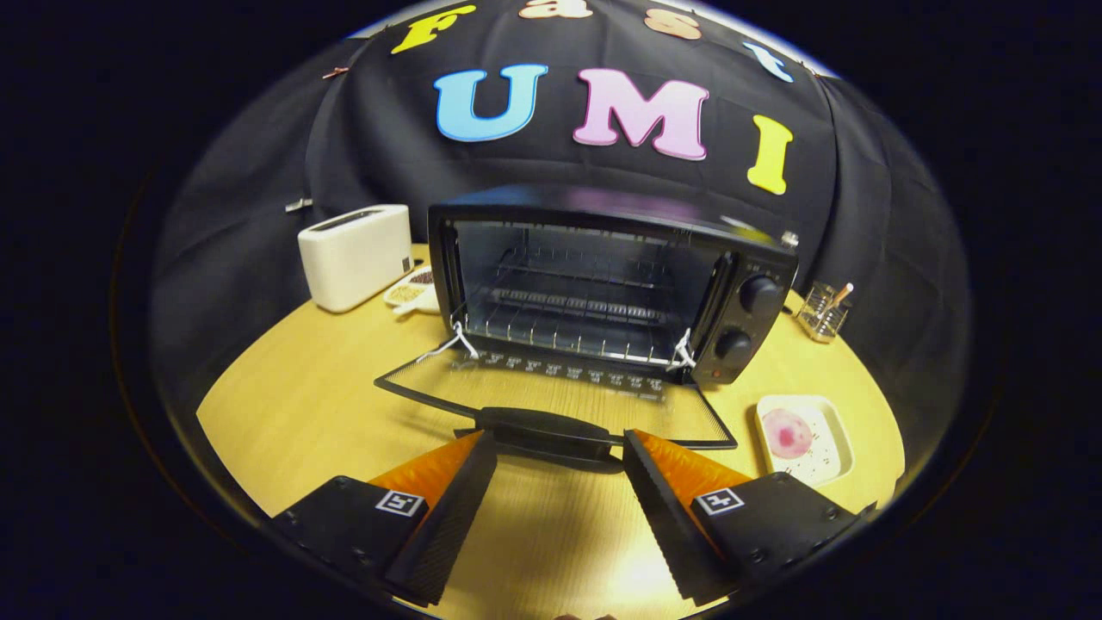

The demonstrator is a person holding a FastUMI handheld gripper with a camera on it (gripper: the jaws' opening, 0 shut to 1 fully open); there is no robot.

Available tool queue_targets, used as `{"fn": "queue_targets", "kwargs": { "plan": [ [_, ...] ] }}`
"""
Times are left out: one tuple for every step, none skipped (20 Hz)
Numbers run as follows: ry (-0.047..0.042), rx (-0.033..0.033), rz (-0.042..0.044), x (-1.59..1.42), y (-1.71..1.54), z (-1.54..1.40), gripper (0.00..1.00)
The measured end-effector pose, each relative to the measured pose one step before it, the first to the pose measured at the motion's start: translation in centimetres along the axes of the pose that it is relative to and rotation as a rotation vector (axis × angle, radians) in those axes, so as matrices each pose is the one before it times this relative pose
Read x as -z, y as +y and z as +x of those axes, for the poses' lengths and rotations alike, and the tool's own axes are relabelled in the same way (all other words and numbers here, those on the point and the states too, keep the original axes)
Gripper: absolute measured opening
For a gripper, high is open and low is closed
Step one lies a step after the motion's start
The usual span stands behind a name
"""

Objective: Open the toaster oven, put the food inside, and close the toaster oven door.

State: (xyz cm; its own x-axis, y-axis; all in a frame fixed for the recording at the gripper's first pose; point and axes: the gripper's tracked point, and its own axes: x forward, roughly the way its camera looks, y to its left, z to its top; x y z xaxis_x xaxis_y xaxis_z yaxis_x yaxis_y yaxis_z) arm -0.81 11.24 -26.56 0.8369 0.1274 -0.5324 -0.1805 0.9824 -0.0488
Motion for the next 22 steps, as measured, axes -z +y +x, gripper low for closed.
{"fn": "queue_targets", "kwargs": {
  "plan": [
    [0.03552, 0.00583, 0.00063, 0.895, -0.484, -0.065, 0.98],
    [0.01706, 0.01022, 0.00303, 0.083, -0.702, 0.259, 0.99],
    [0.00228, 0.00736, 0.00791, -0.025, -0.398, -0.157, 0.99],
    [-0.01515, -0.00445, 0.01253, -0.325, -0.338, -0.416, 0.99],
    [-0.02108, -0.00818, 0.00268, -0.648, -0.311, -0.542, 0.99],
    [-0.01783, -0.00631, -0.00821, -0.774, -0.495, -0.695, 0.99],
    [-0.01694, -0.00788, -0.00899, -0.510, -0.461, -0.770, 0.99],
    [-0.01526, -0.00918, -0.00393, -0.677, -0.499, -0.722, 0.99],
    [-0.01843, -0.00799, -0.00194, -0.735, -0.667, -0.849, 0.99],
    [-0.02207, -0.00218, -0.00601, -0.908, -0.788, -0.710, 0.99],
    [-0.01979, 0.00289, -0.01237, -0.770, -1.006, -0.655, 0.99],
    [-0.01230, 0.00363, -0.01009, -0.628, -1.054, -0.611, 0.99],
    [-0.00914, 0.00317, -0.00038, -0.524, -0.962, -0.499, 0.99],
    [-0.00574, 0.00279, 0.00760, -0.642, -1.030, -0.441, 0.99],
    [-0.00266, 0.00923, 0.00959, -0.551, -1.265, -0.540, 0.99],
    [-0.00337, 0.00972, 0.00660, -0.549, -1.387, -0.292, 0.99],
    [-0.00226, 0.00591, 0.00529, -0.403, -1.174, -0.349, 0.99],
    [-0.00055, -0.00193, 0.00463, -0.419, -1.178, -0.254, 0.99],
    [0.00422, -0.00625, 0.00642, -0.111, -1.054, -0.193, 0.99],
    [0.00387, -0.00371, 0.00576, -0.248, -1.160, -0.101, 0.99],
    [0.00447, 0.00204, 0.00262, -0.037, -1.309, -0.149, 0.99],
    [0.01024, 0.00406, 0.00544, 0.208, -1.357, 0.031, 0.99]
  ]
}}
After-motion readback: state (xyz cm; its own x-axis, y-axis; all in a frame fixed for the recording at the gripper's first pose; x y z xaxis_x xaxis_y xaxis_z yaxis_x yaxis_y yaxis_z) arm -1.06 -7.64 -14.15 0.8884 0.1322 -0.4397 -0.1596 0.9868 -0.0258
